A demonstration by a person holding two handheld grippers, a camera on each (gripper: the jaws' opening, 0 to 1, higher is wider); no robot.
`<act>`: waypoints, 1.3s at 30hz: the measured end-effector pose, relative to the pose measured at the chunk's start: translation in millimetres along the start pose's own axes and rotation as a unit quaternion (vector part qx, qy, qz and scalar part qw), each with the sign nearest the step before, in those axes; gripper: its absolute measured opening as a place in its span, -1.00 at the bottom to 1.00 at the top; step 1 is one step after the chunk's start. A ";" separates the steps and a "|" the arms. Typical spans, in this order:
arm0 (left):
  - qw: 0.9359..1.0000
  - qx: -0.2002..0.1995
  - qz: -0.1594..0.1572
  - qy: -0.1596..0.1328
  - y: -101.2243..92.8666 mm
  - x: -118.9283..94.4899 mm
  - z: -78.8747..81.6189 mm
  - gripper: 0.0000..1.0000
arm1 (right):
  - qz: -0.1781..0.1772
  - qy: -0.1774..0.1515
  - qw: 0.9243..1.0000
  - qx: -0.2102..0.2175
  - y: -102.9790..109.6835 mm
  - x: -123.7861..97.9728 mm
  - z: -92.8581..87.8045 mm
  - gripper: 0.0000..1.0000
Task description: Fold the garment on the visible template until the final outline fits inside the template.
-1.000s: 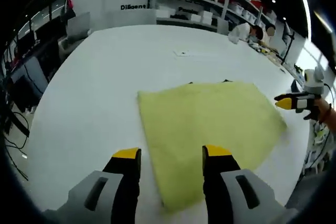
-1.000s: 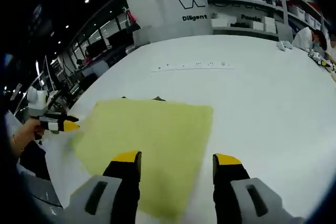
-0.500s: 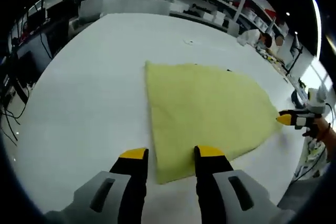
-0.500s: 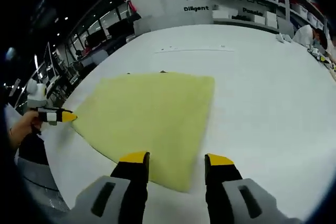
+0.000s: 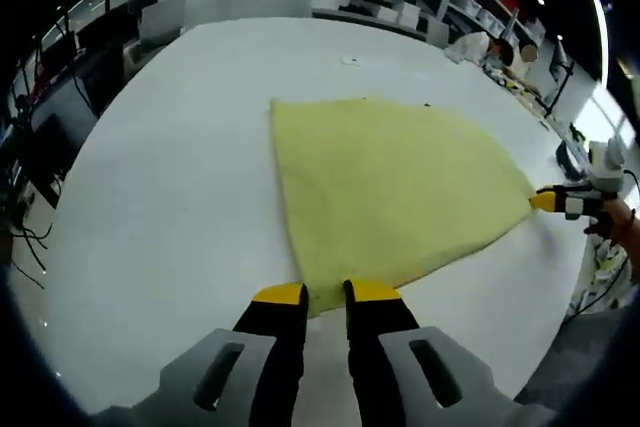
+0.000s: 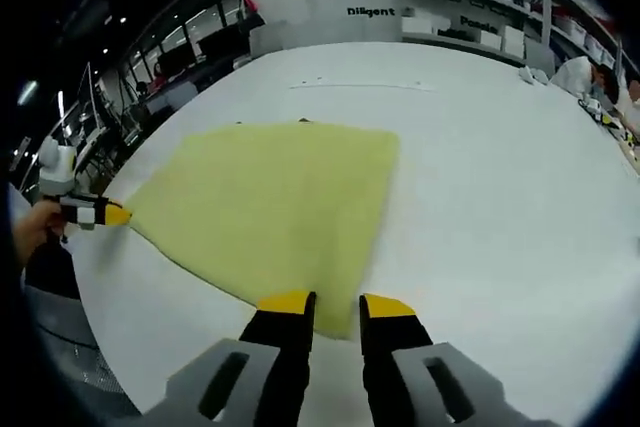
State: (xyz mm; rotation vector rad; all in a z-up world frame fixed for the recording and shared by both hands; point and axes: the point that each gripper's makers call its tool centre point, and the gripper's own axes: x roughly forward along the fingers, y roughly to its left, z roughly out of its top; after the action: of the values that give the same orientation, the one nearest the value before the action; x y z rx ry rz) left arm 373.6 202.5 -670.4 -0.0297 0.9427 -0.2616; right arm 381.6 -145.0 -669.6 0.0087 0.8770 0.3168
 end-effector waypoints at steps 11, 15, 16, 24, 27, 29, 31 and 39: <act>1.000 0.000 0.000 0.013 -0.4 -4.7 -4.7 -0.91 | 0.003 0.006 1.000 -0.012 5.3 -1.3 0.5 -1.00; 1.000 0.003 0.004 0.017 0.5 -7.8 -8.6 -0.92 | 0.005 0.007 1.000 -0.014 7.0 -5.4 -2.3 -1.00; 1.000 0.003 0.005 0.017 1.4 -8.7 -9.3 -0.92 | 0.007 0.009 1.000 -0.013 7.7 -5.6 -3.5 -1.00; 1.000 0.004 0.005 0.021 1.8 -17.0 -20.9 -0.92 | 0.021 0.015 1.000 -0.001 15.2 -13.5 -16.9 -1.00; 1.000 -0.003 0.002 0.020 1.9 -18.9 -24.3 -0.92 | 0.027 0.017 0.999 0.002 17.6 -16.1 -21.6 -1.00; 1.000 -0.007 -0.001 0.019 1.8 -20.3 -26.4 -0.92 | 0.028 0.018 0.999 0.001 18.7 -17.6 -22.7 -1.00; 1.000 -0.006 -0.002 0.020 0.5 -21.8 -29.4 -0.92 | 0.032 0.019 0.999 0.000 20.7 -19.7 -25.3 -1.00; 1.000 0.007 0.000 0.022 -1.3 -26.7 -37.1 -0.92 | 0.039 0.020 0.999 -0.006 23.6 -23.2 -30.9 -1.00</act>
State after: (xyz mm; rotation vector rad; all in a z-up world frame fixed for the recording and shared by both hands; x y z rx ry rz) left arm 328.6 210.9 -670.9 -0.0103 0.9842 -0.2697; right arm 338.0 -132.6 -668.7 0.0254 0.9165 0.3959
